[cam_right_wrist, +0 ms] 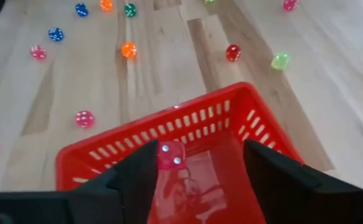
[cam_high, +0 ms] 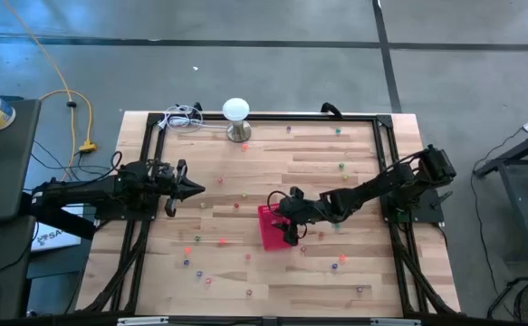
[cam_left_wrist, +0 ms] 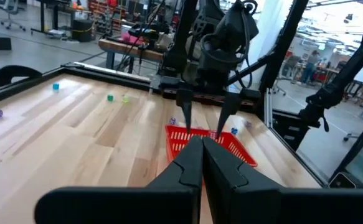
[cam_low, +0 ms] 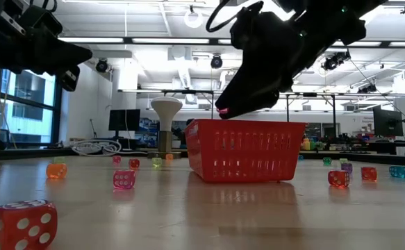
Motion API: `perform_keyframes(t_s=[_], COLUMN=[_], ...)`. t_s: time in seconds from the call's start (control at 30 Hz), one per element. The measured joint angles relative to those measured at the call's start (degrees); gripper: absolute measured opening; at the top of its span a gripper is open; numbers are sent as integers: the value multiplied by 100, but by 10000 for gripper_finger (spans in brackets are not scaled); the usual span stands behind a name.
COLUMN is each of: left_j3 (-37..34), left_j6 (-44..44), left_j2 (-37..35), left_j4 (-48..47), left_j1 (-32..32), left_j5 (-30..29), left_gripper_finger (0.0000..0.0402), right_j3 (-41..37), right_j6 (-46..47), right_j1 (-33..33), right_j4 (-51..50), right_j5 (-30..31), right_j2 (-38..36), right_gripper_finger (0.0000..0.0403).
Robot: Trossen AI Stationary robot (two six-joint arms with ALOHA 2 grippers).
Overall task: Pick & Place Dice
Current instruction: Put the red die into the red basket
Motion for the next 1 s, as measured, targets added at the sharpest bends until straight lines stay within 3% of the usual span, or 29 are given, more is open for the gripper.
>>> perform_keyframes(t_s=[0.27, 0.47, 0.7, 0.8, 1.0], left_j3=[0, -171, -148, -5, 682], left_j6=[19, -242, 106, 267, 308], left_j2=[3, 704, 2838, 3985, 6292], left_j4=[114, 1557, 3911, 4477, 5629], left_j1=[-34, -516, -1572, -1917, -2147], left_j5=[-125, -207, -1250, -1791, -1976], left_gripper_finger=[3, 3, 3, 3, 3], right_j3=[0, 0, 0, 0, 0], right_j6=[-564, -540, -540, -540, -540], right_j1=[17, 15, 15, 15, 15], right_j4=[45, 19, 98, 103, 144], right_j5=[40, 44, 44, 44, 42], right_j2=[0, 0, 0, 0, 0], right_gripper_finger=[236, 235, 235, 235, 235])
